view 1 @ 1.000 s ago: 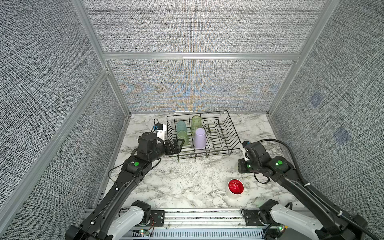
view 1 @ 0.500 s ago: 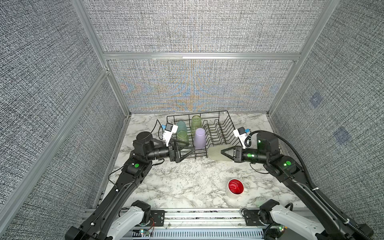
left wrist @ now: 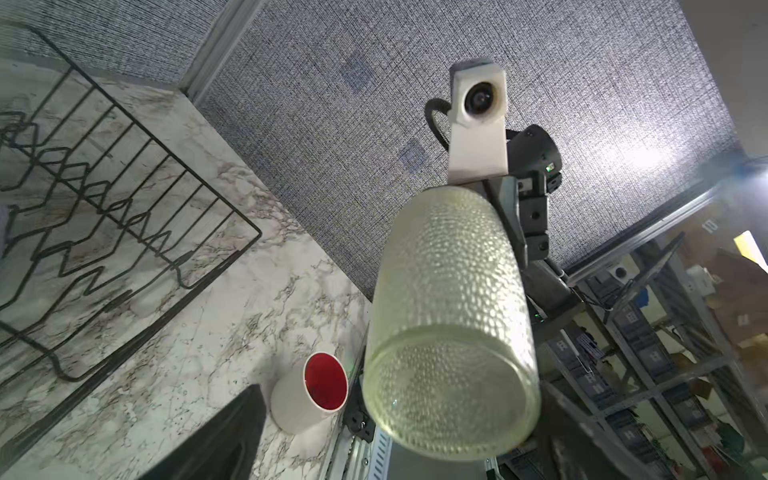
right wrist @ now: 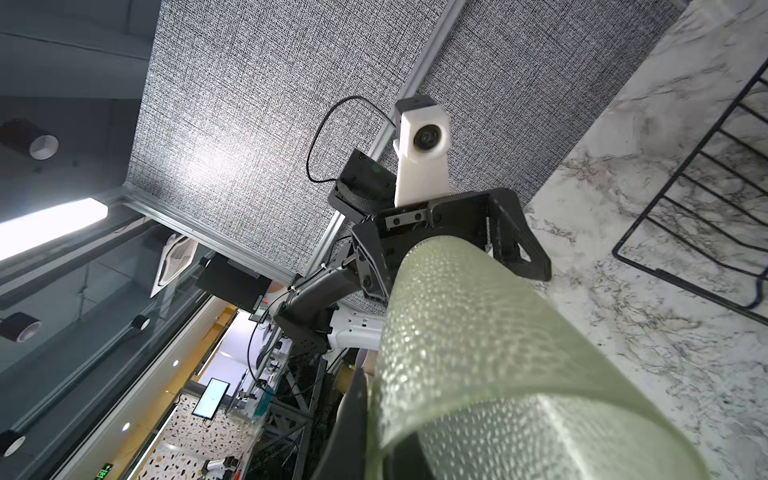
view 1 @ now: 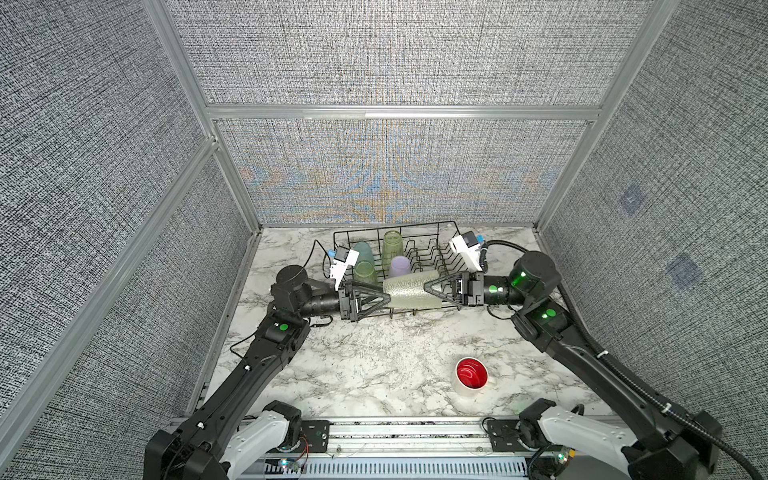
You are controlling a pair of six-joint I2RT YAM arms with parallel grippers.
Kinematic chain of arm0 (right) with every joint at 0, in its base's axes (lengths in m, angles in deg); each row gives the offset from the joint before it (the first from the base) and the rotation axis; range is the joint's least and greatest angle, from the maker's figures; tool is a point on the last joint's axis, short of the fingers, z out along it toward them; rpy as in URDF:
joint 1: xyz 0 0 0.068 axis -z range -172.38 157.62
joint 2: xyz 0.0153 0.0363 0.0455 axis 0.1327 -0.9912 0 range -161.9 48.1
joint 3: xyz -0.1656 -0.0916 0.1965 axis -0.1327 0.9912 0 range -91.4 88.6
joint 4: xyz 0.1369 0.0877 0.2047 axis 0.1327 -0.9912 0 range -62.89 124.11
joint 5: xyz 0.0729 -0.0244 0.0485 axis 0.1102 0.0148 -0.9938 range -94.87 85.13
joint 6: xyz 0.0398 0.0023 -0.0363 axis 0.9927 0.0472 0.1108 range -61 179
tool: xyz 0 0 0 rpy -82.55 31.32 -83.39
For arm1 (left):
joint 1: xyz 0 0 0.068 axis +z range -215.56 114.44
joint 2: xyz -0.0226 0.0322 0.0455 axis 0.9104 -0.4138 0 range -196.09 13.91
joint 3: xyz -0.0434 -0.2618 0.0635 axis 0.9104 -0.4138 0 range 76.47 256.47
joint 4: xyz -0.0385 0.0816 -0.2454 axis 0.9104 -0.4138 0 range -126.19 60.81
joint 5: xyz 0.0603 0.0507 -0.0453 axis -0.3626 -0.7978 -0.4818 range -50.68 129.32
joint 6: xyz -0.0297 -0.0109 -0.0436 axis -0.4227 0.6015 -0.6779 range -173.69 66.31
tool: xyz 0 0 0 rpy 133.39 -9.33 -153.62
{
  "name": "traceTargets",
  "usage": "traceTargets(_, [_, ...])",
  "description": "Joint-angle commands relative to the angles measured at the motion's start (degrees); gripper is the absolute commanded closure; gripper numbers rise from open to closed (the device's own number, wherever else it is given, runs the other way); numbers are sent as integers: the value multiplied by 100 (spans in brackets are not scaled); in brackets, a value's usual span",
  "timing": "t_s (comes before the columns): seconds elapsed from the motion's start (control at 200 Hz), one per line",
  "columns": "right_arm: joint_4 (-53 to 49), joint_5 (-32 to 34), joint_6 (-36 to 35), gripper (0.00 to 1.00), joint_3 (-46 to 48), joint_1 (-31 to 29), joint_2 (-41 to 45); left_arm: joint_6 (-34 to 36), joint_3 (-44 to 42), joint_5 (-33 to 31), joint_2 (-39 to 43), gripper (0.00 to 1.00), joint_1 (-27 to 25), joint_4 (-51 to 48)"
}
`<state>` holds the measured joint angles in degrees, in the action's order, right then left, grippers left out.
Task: Load the cups into the dish rack
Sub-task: 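Grasp the pale green cup with the left gripper while right gripper releases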
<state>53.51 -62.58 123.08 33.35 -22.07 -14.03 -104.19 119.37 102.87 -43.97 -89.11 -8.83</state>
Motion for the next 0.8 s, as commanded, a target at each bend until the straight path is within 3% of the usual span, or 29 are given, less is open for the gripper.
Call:
traceTargets(0.0, [611,-17,223,100,-15,-87,-141,-363,-18,390,28,0,-63,858])
traceTargets(0.43, [2594,-106,1472,100,78,-299,-1014,-331,-16,3,-11,3,-118,713])
traceTargets(0.795, [3136,16,1799,100,215,-356,-1456,-152,117,-377,-198,15,-121,317])
